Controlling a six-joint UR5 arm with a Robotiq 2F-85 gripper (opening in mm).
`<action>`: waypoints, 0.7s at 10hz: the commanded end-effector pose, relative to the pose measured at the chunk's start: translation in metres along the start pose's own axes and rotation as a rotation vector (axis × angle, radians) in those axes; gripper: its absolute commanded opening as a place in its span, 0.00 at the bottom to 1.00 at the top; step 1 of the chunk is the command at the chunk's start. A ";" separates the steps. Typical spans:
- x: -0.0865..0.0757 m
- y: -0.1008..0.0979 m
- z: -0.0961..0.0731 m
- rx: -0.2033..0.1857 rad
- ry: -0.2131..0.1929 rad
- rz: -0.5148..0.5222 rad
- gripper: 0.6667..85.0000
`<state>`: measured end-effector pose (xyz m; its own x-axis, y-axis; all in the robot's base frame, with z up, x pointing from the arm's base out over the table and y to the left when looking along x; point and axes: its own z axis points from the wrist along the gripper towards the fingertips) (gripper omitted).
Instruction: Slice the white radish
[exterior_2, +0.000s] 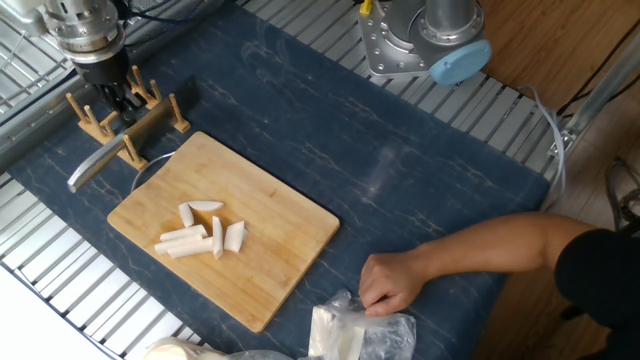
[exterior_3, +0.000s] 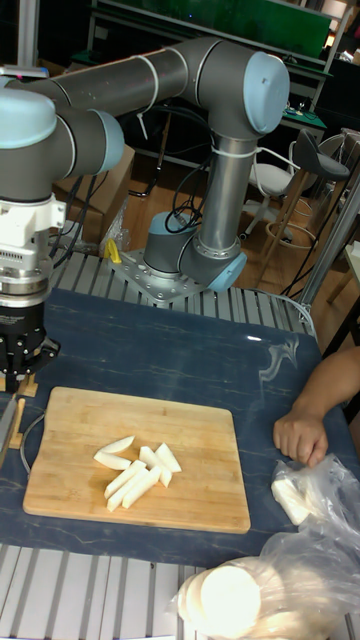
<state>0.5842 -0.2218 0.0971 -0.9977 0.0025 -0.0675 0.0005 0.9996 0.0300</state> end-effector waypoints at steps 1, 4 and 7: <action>0.010 -0.009 -0.011 0.001 0.007 -0.043 0.00; 0.020 -0.011 -0.019 0.008 0.034 -0.066 0.00; 0.041 -0.042 -0.040 0.116 0.088 -0.092 0.00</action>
<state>0.5540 -0.2484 0.1200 -0.9970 -0.0774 -0.0078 -0.0770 0.9963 -0.0392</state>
